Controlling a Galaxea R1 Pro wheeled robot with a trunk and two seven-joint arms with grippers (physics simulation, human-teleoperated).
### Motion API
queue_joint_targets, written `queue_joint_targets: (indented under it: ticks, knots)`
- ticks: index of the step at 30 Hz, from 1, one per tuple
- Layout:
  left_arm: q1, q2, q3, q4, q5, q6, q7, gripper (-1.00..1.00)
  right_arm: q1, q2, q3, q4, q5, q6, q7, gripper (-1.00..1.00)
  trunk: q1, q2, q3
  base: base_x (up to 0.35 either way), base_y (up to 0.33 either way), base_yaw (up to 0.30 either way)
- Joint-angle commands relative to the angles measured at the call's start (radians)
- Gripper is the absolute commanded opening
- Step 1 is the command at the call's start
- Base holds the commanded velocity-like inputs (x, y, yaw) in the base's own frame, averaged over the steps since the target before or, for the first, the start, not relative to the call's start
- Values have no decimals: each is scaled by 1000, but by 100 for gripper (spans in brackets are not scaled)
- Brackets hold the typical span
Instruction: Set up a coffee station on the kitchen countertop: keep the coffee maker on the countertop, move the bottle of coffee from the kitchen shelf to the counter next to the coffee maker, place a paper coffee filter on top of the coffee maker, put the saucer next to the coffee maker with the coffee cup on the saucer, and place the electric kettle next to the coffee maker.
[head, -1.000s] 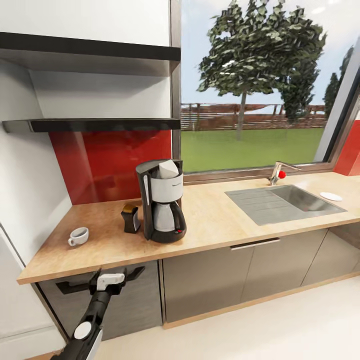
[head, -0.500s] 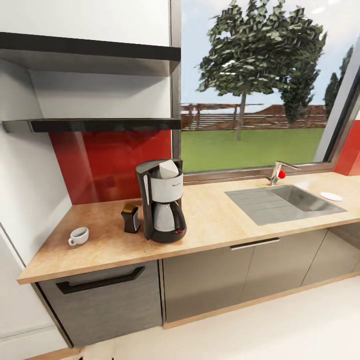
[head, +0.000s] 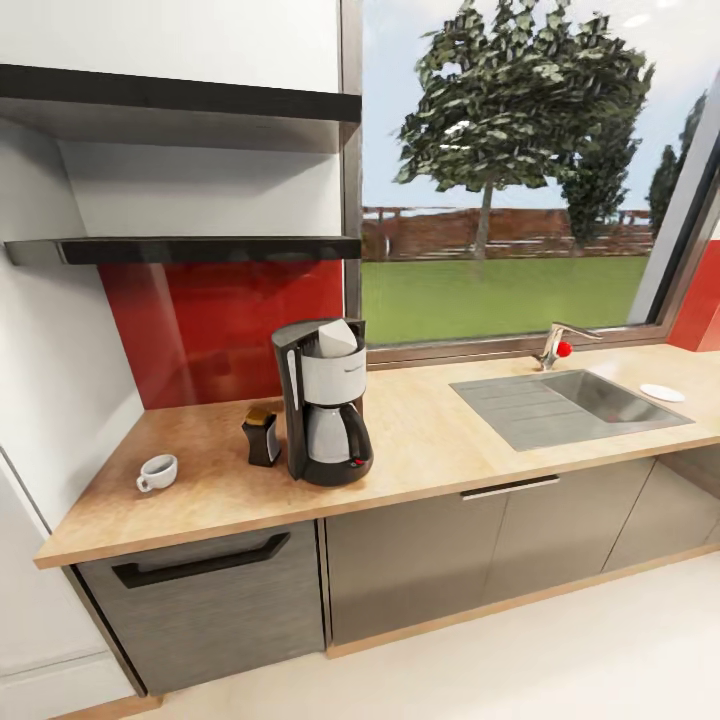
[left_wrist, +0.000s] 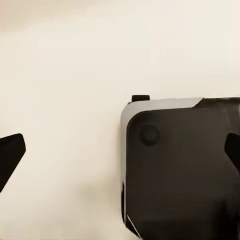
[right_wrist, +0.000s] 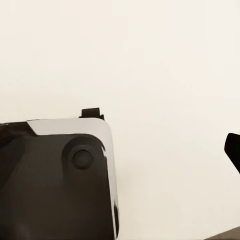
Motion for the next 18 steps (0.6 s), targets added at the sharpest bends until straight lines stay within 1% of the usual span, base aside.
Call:
queue_joint_targets:
  ticks: [1, 3, 6, 7, 12, 18]
  knots:
    - [0, 0, 3, 12, -10, 45, 4, 100, -1, 5, -18, 1, 10, -8, -1, 100, 0, -2, -2, 0, 0, 0]
    - [0, 1, 2, 32, -11, 87, 15, 100, -1, 11, -28, 1, 10, -15, -3, 100, 0, -2, -2, 0, 0, 0]
    - [0, 2, 3, 53, -10, 115, 38, 100, -1, 17, -35, 1, 10, -19, -4, 100, 0, -2, -2, 0, 0, 0]
    - [0, 2, 3, 66, -10, 127, 58, 100, -1, 21, -38, 1, 10, -21, -4, 100, 0, -2, -2, 0, 0, -34]
    - [0, 0, 3, 76, -7, 133, 70, 100, -1, 23, -39, 2, 10, -22, -3, 100, 0, -2, -2, 0, 0, -41]
    - [0, -4, -4, 79, -6, 130, 67, 100, -1, 21, -45, 0, 10, -21, -5, 100, 0, -2, -2, 0, 0, -29]
